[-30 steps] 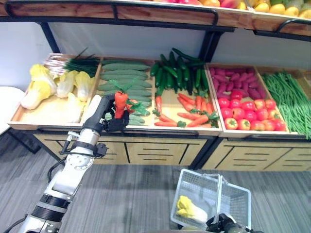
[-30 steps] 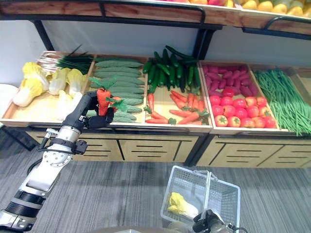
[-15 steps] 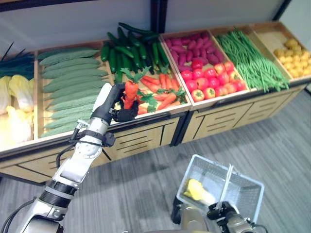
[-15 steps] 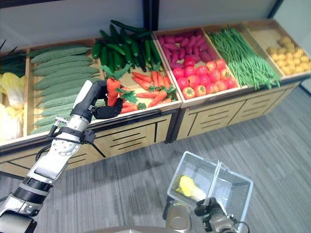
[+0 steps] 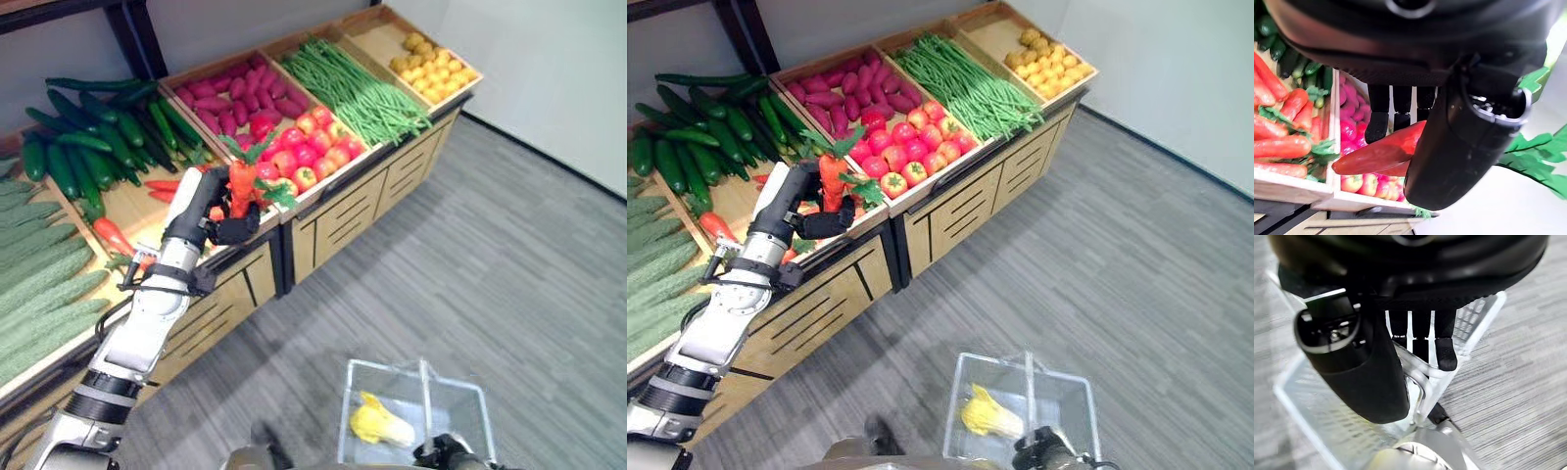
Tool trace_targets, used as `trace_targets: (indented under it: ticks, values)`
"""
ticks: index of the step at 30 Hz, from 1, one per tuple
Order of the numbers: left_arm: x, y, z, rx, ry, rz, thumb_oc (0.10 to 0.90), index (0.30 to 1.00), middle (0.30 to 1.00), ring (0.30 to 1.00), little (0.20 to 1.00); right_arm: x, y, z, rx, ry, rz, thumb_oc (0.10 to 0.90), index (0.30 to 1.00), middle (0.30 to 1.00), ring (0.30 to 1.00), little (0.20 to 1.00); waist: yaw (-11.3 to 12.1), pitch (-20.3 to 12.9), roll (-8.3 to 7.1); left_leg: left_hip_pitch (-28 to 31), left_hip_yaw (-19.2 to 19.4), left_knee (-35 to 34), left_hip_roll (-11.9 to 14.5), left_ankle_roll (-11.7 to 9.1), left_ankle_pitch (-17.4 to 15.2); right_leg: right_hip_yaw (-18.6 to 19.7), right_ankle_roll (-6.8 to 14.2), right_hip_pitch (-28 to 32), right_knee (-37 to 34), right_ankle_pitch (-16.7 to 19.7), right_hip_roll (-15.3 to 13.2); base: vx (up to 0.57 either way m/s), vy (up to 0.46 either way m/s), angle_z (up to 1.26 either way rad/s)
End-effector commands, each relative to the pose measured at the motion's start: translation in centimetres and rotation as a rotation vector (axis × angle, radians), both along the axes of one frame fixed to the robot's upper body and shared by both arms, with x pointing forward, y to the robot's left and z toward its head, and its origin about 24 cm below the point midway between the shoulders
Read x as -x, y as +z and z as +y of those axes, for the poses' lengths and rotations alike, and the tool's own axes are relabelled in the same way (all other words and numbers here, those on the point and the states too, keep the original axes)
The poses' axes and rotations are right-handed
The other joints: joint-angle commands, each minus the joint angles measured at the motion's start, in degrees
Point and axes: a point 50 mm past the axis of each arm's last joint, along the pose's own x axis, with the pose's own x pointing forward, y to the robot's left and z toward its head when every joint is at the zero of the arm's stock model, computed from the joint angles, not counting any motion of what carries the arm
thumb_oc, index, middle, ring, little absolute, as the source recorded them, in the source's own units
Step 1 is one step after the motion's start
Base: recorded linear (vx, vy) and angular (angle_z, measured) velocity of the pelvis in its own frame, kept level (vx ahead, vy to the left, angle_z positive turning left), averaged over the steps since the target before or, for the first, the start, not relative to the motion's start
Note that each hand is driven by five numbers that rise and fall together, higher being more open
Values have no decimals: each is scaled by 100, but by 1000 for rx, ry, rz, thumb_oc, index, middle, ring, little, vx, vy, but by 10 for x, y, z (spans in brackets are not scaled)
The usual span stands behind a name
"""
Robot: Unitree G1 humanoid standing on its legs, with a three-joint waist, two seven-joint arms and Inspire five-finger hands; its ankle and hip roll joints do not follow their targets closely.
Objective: Get the vegetables into the basket
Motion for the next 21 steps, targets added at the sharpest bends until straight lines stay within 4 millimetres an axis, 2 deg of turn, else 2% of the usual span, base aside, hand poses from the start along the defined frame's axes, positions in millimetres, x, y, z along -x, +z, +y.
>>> trace_targets:
  ticks: [1,7,9,10,11,12,13,14,15,16,17,19,20,21]
  values:
    - [-1,81,-8,0,-58,-370,400,300,300,300,300,-9,6,-13,44,46,-30,400,300,300,300,300,-5,-265,-17,93,108,116,556,-1016,300,-3,145,-45,207,3,157,-39,-128,-1]
    - [-2,78,-8,5,-56,-353,400,300,300,300,300,1,5,-17,49,23,-15,400,300,300,300,300,-86,-168,49,71,-56,23,797,-1211,641,7,-28,-84,200,-153,422,-38,-117,6]
    - [-2,77,-9,9,-57,-350,400,300,300,300,300,1,5,-17,48,15,-19,400,300,300,300,300,-104,-140,50,58,-80,36,838,-1237,671,28,-51,-93,208,-163,450,-38,-115,-3]
    - [-2,77,-9,14,-58,-346,400,300,300,300,300,0,6,-18,46,8,-35,400,300,300,300,300,-123,-68,22,-44,-112,350,977,-1308,621,61,-110,-99,209,-189,501,-25,-93,-2]
    - [-2,77,-9,14,-58,-346,400,300,300,300,300,0,6,-18,46,8,-35,400,300,300,300,300,-123,-67,25,-52,-115,373,990,-1311,609,62,-112,-100,209,-191,505,-38,-191,-1]
    - [-2,76,-10,14,-64,-345,400,300,300,300,300,-2,6,-19,46,4,-41,400,300,300,300,300,-62,42,-56,-262,-375,1005,1173,-1435,585,194,-182,-67,125,-202,521,-79,-90,-3]
    - [0,77,-9,24,-61,-354,400,300,300,300,300,-6,8,-20,49,11,-51,400,300,300,300,300,57,115,-64,-440,-798,1240,1115,-1365,688,295,-228,-113,95,-126,535,-96,-43,-19]
    - [3,76,-4,36,-45,-363,400,300,300,300,300,-16,10,-21,57,32,-68,400,300,300,300,300,227,155,-19,-656,-1917,1318,731,-1314,613,535,-234,-170,45,-53,549,-78,83,-54]
    - [3,72,0,44,-24,-354,400,300,300,300,300,-21,11,-21,59,49,-74,400,300,300,300,300,369,181,-24,-693,-2726,1140,379,-1232,323,773,-191,-191,-3,-20,506,24,110,-103]
    - [6,65,4,43,-5,-338,400,300,300,300,300,-24,11,-20,55,72,-73,400,300,300,300,300,519,200,-42,-682,-3701,977,-46,-1131,51,1155,-143,-247,-59,82,479,35,71,-125]
    - [6,65,4,43,-5,-338,400,300,300,300,300,-24,12,-20,55,73,-73,400,300,300,300,300,513,197,-41,-684,-3698,962,-53,-1119,71,1154,-136,-252,-66,101,474,37,68,-132]
    - [9,59,7,16,10,-322,400,300,300,300,300,-30,12,-17,46,102,-84,400,300,300,300,300,555,232,-17,-599,-4521,736,-340,-1113,-142,1600,-56,-398,-123,252,444,-20,125,-153]
    - [13,59,12,8,20,-325,400,300,300,300,300,-32,13,-16,44,113,-86,400,300,300,300,300,432,149,46,-320,-4419,269,-276,-1013,-208,1877,13,-562,-209,398,454,-55,226,-142]
    - [15,60,12,11,16,-329,400,300,300,300,300,-35,14,-16,44,119,-90,400,300,300,300,300,392,97,88,-188,-4262,43,-253,-991,-219,1982,46,-656,-244,453,432,-55,265,-93]
